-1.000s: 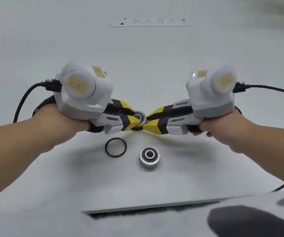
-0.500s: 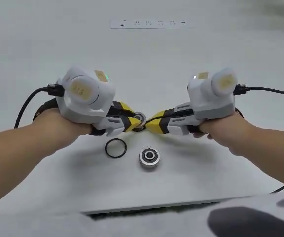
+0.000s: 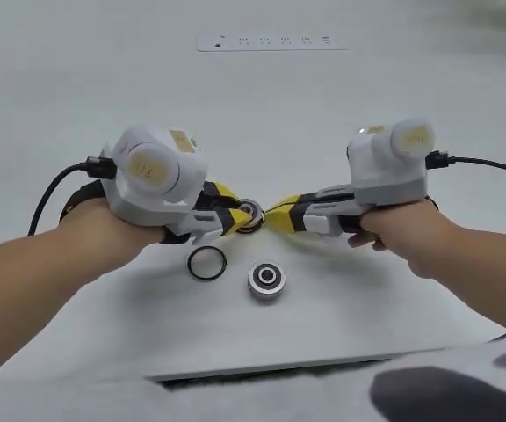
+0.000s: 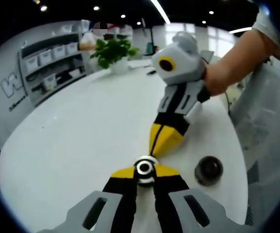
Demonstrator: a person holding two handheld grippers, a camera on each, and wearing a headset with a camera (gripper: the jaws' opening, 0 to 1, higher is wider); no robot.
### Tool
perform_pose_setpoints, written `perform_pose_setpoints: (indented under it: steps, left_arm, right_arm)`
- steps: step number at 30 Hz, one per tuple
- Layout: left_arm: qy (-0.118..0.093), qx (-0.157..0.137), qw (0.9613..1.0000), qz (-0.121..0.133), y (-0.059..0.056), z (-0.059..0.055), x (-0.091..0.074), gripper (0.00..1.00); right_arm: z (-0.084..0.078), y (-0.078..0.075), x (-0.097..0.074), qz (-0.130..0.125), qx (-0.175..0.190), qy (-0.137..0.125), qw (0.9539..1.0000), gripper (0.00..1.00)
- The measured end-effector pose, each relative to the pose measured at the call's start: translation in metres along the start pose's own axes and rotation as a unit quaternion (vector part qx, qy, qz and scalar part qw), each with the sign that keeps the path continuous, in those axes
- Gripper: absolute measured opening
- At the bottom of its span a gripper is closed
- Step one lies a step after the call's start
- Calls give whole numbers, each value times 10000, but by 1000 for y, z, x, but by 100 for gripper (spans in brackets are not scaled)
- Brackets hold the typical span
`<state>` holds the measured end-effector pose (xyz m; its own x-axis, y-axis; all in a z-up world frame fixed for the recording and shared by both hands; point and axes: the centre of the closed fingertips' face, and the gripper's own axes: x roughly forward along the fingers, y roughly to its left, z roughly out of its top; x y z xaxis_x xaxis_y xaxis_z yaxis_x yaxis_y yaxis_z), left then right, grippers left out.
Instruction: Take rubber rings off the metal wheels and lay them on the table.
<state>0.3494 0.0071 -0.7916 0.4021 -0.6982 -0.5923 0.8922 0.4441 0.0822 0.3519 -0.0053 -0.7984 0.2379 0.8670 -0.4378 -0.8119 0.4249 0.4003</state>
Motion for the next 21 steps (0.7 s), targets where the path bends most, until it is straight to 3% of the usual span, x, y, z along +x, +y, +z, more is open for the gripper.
perform_pose_setpoints:
  steps: [2, 21]
  left_arm:
    - [0, -2, 10000, 11, 0, 0, 0, 13]
    - [95, 20, 9998, 146, -1, 0, 0, 12]
  right_arm:
    - [5, 0, -1, 25, 195, -123, 9997, 0]
    - [8, 9, 2, 79, 226, -142, 9996, 0]
